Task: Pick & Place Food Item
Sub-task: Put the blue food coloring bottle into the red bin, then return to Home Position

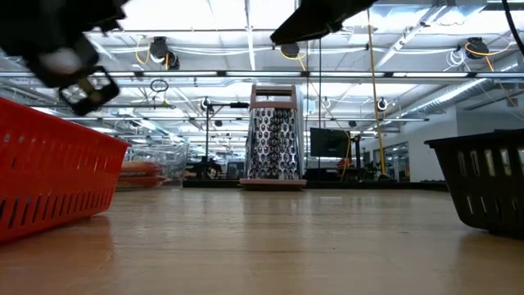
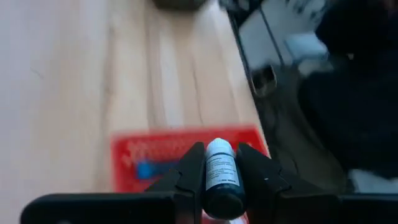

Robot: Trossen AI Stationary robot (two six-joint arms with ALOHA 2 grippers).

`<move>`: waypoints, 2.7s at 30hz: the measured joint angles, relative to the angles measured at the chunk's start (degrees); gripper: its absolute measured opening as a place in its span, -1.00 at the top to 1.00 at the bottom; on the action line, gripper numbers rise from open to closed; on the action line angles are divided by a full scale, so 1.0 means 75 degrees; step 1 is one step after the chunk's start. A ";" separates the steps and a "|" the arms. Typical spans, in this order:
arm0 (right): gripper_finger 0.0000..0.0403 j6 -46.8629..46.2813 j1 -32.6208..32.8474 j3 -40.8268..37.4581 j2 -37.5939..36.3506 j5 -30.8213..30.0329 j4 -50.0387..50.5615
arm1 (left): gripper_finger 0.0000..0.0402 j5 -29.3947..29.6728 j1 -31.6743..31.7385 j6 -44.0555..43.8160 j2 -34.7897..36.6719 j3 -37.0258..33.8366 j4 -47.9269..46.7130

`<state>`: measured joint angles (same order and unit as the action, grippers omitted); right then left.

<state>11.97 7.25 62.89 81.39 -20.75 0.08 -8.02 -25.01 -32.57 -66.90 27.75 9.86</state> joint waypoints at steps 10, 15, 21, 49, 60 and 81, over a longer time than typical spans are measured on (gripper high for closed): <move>0.13 -0.0027 -0.0015 0.0006 0.0036 0.0001 -0.0029 | 0.59 0.1118 -0.1192 -0.1821 -0.1263 0.0005 0.0110; 0.12 -0.0082 -0.0007 0.0003 0.0037 0.0003 -0.0037 | 0.45 0.1158 -0.1015 -0.2215 -0.1287 0.0003 0.0127; 0.12 -0.0111 0.0003 0.0003 0.0039 0.0003 0.0000 | 0.13 0.0935 -0.0744 -0.2289 -0.1177 0.0003 0.0188; 0.15 -0.0182 0.0132 -0.3105 -0.4936 0.1401 0.0462 | -0.25 0.3425 0.0684 0.3309 0.7634 -0.1592 -0.2689; 0.15 -0.1037 -0.1133 -0.4859 -0.7377 0.1637 -0.0293 | -0.25 0.3119 0.1459 0.4052 0.8880 -0.3177 -0.1542; 0.14 -0.1628 -0.1941 -0.7761 -0.8546 0.1796 -0.2855 | -0.25 0.1455 0.2989 0.4150 0.8872 -0.3585 -0.0957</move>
<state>-0.24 -7.31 4.69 17.30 -7.28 -21.34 2.90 -2.59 -1.45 -0.36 0.86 2.68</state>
